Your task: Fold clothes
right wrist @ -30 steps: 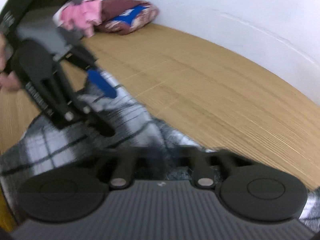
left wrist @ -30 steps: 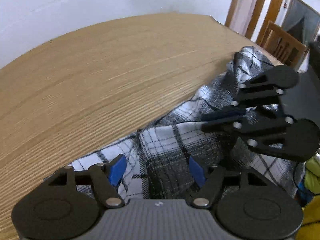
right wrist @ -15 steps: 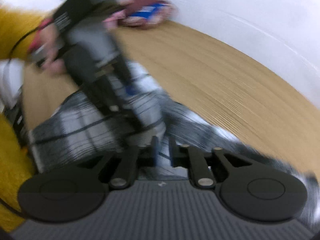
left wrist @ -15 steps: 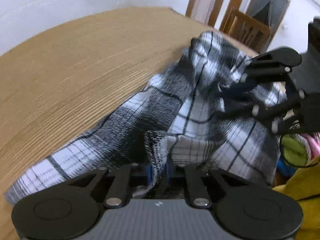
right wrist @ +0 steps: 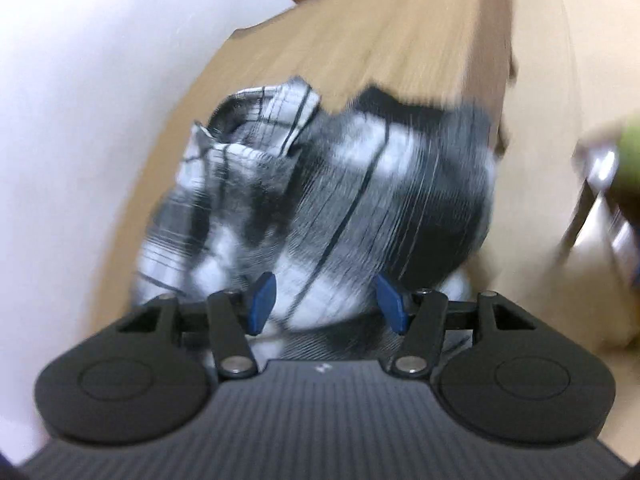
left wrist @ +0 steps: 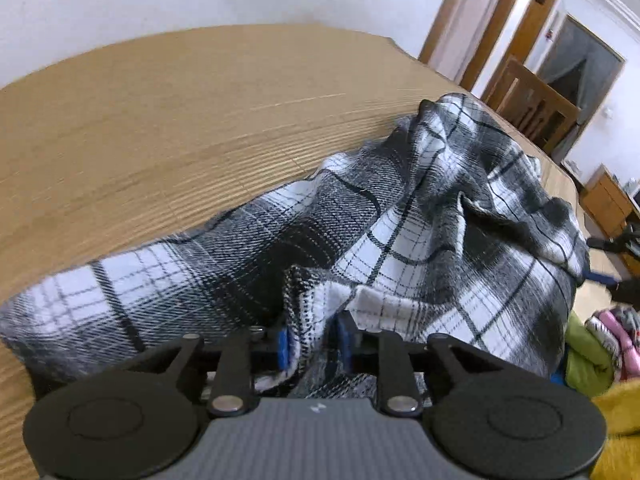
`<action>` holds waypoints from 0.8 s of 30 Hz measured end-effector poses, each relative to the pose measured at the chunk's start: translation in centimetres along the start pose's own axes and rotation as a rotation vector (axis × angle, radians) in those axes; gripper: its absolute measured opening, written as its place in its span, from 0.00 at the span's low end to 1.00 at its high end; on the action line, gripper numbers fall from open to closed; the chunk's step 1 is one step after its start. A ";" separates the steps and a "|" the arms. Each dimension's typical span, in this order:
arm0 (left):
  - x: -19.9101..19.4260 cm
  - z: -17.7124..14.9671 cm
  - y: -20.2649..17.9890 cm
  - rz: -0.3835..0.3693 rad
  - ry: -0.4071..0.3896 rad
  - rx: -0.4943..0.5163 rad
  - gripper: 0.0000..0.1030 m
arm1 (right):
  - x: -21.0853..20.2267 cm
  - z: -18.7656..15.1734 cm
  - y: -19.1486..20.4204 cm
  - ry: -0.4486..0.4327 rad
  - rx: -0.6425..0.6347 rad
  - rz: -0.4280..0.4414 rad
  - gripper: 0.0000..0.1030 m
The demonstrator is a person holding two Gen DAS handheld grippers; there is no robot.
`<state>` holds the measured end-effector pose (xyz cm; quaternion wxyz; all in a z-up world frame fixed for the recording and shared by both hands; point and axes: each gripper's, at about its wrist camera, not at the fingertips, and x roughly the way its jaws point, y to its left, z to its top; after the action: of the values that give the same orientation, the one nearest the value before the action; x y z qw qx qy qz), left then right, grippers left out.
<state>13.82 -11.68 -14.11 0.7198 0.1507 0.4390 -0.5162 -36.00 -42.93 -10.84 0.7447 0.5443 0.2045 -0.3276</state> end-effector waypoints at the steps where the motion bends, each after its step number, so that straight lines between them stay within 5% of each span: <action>1: 0.0 -0.1 0.0 -0.001 -0.005 -0.010 0.24 | 0.4 -0.3 -0.6 0.016 0.059 0.029 0.57; 6: -0.1 -0.7 -0.6 -0.014 -0.012 -0.027 0.25 | 2.4 -1.3 -0.3 -0.014 0.121 0.003 0.63; 14: -0.1 -1.8 -1.5 0.001 0.010 0.011 0.48 | 1.6 -1.9 -0.2 -0.049 0.102 -0.058 0.64; 24: -0.2 -2.1 -1.7 0.032 -0.010 0.049 0.50 | 1.8 -1.7 -1.9 -0.076 0.233 -0.053 0.64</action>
<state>11.33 -10.87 -14.71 0.7263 0.1728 0.4203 -0.5157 -36.02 -42.17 -13.87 0.6748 0.6088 0.1511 -0.3889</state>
